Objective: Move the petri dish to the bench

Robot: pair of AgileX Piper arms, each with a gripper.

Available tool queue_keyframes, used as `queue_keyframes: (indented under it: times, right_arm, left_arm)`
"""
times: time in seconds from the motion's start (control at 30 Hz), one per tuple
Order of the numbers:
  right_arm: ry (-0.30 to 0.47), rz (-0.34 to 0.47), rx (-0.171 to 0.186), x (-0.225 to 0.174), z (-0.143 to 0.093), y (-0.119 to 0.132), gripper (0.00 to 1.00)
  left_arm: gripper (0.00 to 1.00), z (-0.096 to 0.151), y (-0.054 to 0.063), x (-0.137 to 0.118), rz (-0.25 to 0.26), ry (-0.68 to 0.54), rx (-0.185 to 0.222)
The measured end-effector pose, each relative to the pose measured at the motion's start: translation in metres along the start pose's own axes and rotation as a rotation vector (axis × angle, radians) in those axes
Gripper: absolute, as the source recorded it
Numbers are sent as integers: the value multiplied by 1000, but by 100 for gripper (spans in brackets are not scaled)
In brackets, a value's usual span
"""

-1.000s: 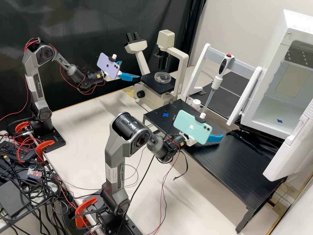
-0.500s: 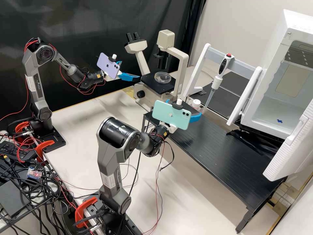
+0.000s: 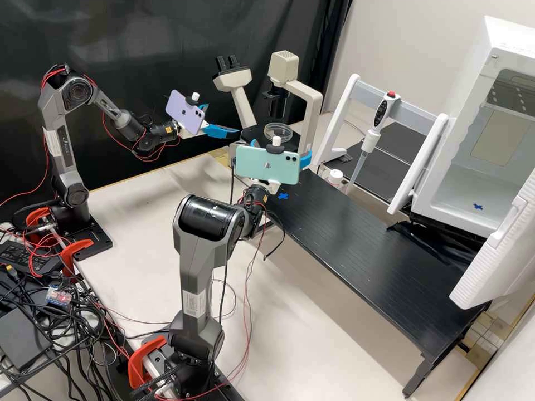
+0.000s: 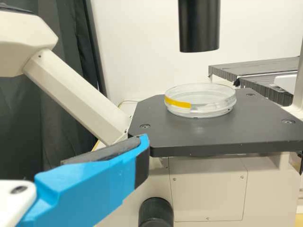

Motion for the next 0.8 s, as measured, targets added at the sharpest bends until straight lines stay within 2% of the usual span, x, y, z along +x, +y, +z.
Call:
queue_keyframes:
  times: [0.33, 0.53, 0.8]
  right_arm:
    - [30, -76, -34, 39, -16, -28, 100]
    - [15, -133, -30, 62, -18, -44, 100]
    - [26, -156, -38, 98, -28, -53, 100]
  left_arm:
    - [100, 0, 0, 0, 0, 0, 0]
    - [100, 0, 0, 0, 0, 0, 0]
    - [100, 0, 0, 0, 0, 0, 0]
